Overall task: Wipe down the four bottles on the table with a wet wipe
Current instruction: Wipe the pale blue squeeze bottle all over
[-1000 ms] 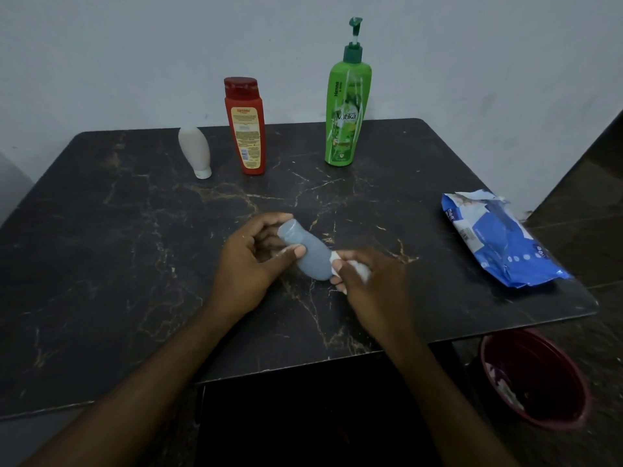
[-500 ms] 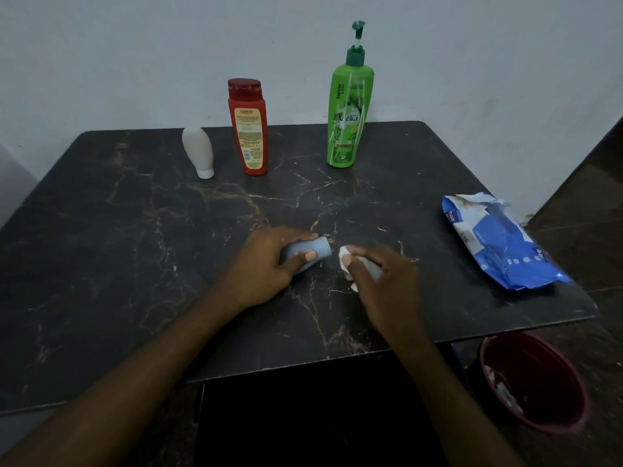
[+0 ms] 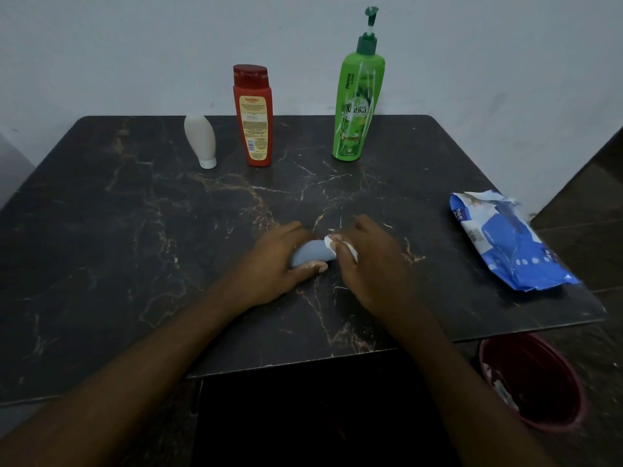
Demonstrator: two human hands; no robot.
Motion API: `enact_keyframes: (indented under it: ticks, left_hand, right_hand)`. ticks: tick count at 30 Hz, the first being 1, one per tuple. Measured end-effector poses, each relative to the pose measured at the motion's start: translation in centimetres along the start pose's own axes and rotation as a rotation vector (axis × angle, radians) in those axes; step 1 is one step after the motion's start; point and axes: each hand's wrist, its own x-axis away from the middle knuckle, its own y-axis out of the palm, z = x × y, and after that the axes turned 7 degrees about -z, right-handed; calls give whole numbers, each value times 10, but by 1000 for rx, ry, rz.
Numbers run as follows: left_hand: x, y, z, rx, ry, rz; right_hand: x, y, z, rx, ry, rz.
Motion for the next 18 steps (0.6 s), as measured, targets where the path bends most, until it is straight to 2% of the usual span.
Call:
enact_keyframes:
  ticks: [4, 11, 18]
  left_hand:
    - [1, 1, 0, 11, -3, 0]
    - [-3, 0, -1, 51, -21, 11]
    - [3, 2, 5, -14, -29, 28]
  right_hand:
    - [-20, -7, -1, 23, -5, -123]
    - [30, 15, -3, -72, 63, 42]
    - [12, 15, 0, -72, 101, 128]
